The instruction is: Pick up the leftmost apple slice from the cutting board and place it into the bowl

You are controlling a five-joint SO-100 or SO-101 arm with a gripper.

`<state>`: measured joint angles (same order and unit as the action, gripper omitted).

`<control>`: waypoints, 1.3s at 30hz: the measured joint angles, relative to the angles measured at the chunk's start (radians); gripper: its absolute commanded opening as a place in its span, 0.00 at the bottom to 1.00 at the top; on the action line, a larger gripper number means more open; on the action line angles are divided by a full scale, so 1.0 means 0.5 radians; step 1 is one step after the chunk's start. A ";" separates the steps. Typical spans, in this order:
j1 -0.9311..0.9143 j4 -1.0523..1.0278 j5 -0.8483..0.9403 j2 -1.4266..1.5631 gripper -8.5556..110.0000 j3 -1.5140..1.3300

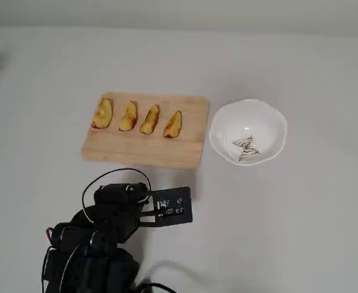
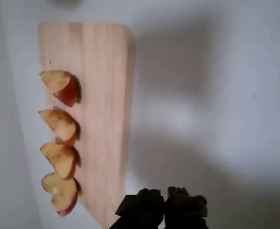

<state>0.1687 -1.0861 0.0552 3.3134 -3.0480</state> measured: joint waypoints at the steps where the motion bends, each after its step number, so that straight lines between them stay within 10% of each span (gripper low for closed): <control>1: 0.000 0.000 0.000 0.000 0.07 0.000; 17: -0.012 0.147 0.049 0.000 0.08 -0.071; 28: 0.387 0.334 0.976 -0.061 0.24 0.015; 39: 0.635 0.334 1.319 -2.003 0.29 1.764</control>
<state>0.4863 -0.9189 0.7148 2.3117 -2.1660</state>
